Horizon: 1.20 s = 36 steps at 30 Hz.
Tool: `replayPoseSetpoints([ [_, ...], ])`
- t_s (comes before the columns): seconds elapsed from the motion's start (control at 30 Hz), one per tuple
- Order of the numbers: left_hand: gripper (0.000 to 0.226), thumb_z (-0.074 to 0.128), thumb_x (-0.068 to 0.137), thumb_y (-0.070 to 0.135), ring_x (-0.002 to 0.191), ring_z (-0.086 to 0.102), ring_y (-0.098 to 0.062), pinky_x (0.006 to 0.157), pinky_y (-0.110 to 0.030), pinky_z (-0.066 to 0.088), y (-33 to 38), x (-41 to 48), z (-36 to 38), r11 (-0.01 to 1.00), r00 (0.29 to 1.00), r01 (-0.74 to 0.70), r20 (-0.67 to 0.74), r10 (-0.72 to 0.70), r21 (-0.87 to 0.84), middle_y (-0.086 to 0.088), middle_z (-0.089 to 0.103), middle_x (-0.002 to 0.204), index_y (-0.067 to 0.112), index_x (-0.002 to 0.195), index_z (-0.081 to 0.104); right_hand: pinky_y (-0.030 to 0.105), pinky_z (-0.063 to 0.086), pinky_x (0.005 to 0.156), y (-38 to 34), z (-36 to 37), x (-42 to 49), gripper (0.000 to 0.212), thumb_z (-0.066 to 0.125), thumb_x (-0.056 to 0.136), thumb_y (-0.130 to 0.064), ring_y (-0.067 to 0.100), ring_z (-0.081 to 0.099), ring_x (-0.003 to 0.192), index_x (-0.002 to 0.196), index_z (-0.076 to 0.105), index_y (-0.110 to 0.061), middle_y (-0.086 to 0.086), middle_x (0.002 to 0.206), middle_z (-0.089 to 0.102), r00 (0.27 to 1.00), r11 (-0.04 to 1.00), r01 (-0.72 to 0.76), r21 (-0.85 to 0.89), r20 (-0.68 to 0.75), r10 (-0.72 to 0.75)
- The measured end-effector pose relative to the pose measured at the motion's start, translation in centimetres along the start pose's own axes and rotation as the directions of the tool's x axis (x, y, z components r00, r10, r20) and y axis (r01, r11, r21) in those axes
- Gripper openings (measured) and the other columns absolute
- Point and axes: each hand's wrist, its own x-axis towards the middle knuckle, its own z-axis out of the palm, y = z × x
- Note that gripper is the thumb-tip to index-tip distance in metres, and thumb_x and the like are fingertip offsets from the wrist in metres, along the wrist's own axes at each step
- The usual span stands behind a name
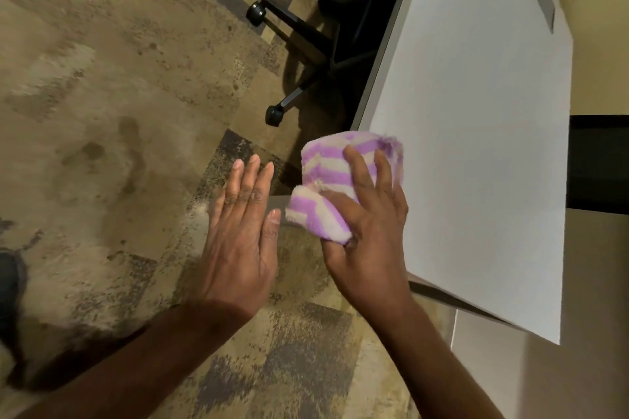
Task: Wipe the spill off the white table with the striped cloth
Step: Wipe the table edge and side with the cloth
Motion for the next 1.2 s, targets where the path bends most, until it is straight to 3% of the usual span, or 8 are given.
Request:
replayPoseSetpoints([
  [0.23, 0.058, 0.026, 0.108, 0.034, 0.159, -0.003, -0.004, 0.127, -0.038, 0.005, -0.6, -1.1, -0.6, 1.000, 1.000, 0.003, 0.012, -0.003, 0.009, 0.012, 0.008, 0.172, 0.021, 0.164, 0.019, 0.066, 0.024, 0.118, 1.1, 0.8, -6.1, 0.042, 0.075, 0.077, -0.007, 0.040, 0.021, 0.155, 0.117, 0.078, -0.020, 0.014, 0.162, 0.036, 0.987, 0.975, 0.158, -0.154, 0.000, -0.159],
  [0.5, 0.058, 0.026, 0.108, 0.036, 0.159, -0.003, -0.003, 0.127, -0.035, 0.002, -0.3, -2.6, -0.5, 1.000, 0.997, -0.013, 0.072, 0.011, 0.016, 0.012, 0.007, 0.172, 0.024, 0.164, 0.017, 0.070, 0.028, 0.113, 5.2, 1.3, -10.4, 0.054, 0.086, 0.071, 0.000, 0.046, 0.027, 0.152, 0.114, 0.064, -0.025, 0.024, 0.157, 0.041, 0.979, 0.990, -0.011, -0.139, -0.203, -0.017],
  [0.6, 0.057, 0.025, 0.108, 0.037, 0.158, -0.006, -0.002, 0.125, -0.022, -0.008, 0.3, -2.9, -0.4, 0.999, 0.996, -0.025, 0.091, 0.022, 0.028, 0.014, 0.004, 0.172, 0.027, 0.163, 0.014, 0.069, 0.030, 0.112, 6.1, 1.4, -12.0, 0.048, 0.084, 0.073, -0.002, 0.047, 0.029, 0.151, 0.113, 0.067, -0.021, 0.026, 0.156, 0.041, 0.961, 0.988, -0.108, -0.114, -0.266, 0.074],
  [0.8, 0.057, 0.027, 0.108, 0.036, 0.158, -0.006, 0.000, 0.126, -0.036, 0.001, 2.4, -3.5, -0.2, 0.999, 0.995, -0.037, 0.098, 0.036, 0.005, 0.016, 0.003, 0.172, 0.030, 0.163, 0.011, 0.068, 0.036, 0.111, 5.5, 0.8, -15.2, 0.045, 0.072, 0.080, -0.003, 0.035, 0.026, 0.155, 0.119, 0.072, -0.025, 0.009, 0.165, 0.035, 0.862, 0.913, -0.338, 0.229, -0.314, 0.398],
  [0.93, 0.051, 0.038, 0.107, 0.030, 0.155, 0.022, -0.002, 0.126, -0.039, 0.018, 4.7, -4.3, -0.2, 0.994, 0.997, -0.083, 0.004, 0.083, -0.066, 0.008, 0.038, 0.164, 0.023, 0.158, 0.037, 0.062, 0.037, 0.117, 2.8, -0.5, -15.0, 0.040, 0.075, 0.087, 0.003, 0.031, 0.038, 0.150, 0.121, 0.076, -0.017, 0.009, 0.161, 0.042, 0.737, 0.690, -0.311, 0.654, -0.293, 0.609],
  [1.07, 0.034, 0.043, 0.105, 0.030, 0.120, 0.056, 0.004, 0.102, -0.033, 0.045, 7.3, -5.3, -0.6, 0.974, 0.980, -0.197, -0.050, 0.192, -0.114, 0.011, 0.070, 0.120, 0.019, 0.126, 0.068, 0.049, 0.055, 0.102, -0.1, -1.8, -13.1, 0.068, 0.081, 0.083, -0.001, 0.035, 0.065, 0.122, 0.129, 0.066, -0.049, 0.020, 0.143, 0.059, 0.617, 0.482, -0.256, 0.838, -0.242, 0.749],
  [1.13, 0.034, 0.043, 0.105, 0.036, 0.108, 0.063, 0.001, 0.092, -0.030, 0.052, 8.7, -5.8, -0.9, 0.971, 0.984, -0.176, 0.012, 0.180, -0.161, 0.016, 0.072, 0.107, 0.023, 0.116, 0.072, 0.033, 0.060, 0.064, -0.8, -2.1, -12.5, 0.072, 0.082, 0.083, -0.010, 0.024, 0.068, 0.074, 0.144, 0.055, -0.039, 0.022, 0.110, 0.072, 0.551, 0.390, -0.221, 0.894, -0.215, 0.806],
  [1.2, 0.034, 0.043, 0.105, 0.045, 0.104, 0.066, 0.002, 0.086, -0.020, 0.052, 10.4, -6.3, -1.5, 0.970, 0.986, -0.121, 0.092, 0.142, -0.211, 0.022, 0.072, 0.102, 0.031, 0.111, 0.073, 0.027, 0.054, 0.056, -1.6, -2.6, -11.7, 0.073, 0.075, 0.085, -0.002, 0.018, 0.061, 0.063, 0.150, 0.051, -0.027, 0.016, 0.098, 0.075, 0.547, 0.349, -0.202, 0.915, -0.190, 0.815],
])
